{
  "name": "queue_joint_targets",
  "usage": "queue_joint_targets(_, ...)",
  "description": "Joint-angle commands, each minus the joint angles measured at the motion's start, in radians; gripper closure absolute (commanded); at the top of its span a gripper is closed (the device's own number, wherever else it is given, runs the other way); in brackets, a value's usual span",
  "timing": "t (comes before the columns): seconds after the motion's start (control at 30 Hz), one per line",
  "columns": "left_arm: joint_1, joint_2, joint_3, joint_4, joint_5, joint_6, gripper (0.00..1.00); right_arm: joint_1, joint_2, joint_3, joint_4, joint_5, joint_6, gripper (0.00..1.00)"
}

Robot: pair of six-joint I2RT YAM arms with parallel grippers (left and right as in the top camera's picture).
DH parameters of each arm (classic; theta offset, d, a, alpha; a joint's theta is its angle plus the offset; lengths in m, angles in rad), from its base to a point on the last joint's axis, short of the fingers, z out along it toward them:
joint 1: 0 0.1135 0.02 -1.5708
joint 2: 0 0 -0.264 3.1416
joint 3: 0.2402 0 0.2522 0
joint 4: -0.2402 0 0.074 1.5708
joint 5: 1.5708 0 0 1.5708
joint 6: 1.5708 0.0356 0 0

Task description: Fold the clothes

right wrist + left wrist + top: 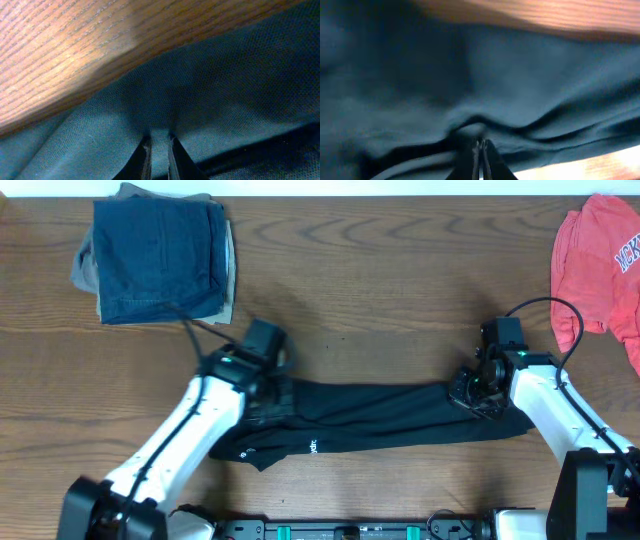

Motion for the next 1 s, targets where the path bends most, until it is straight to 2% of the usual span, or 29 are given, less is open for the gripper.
queue_joint_targets(0.0,-0.070,0.076,-0.014,0.070,0.051,-0.048,0.94,0.006,-0.008,-0.005,0.003,0.006,0.011,0.89)
queue_joint_targets(0.17,-0.116,0.172,-0.014,0.131,0.051,-0.052,0.94,0.006,-0.008,-0.005,-0.002,0.006,0.011,0.89)
queue_joint_targets(0.37,-0.116,0.217,-0.014,0.056,0.029,-0.051,0.94,0.006,-0.008,-0.005,-0.008,0.006,0.011,0.90)
queue_joint_targets(0.63,-0.111,0.217,-0.014,-0.146,-0.244,-0.067,0.94,0.006,-0.008,-0.005,-0.004,0.006,0.011,0.89)
queue_joint_targets(0.97,-0.008,0.216,-0.014,-0.224,-0.367,-0.067,0.94,0.006,-0.008,-0.005,-0.021,0.007,0.006,0.90)
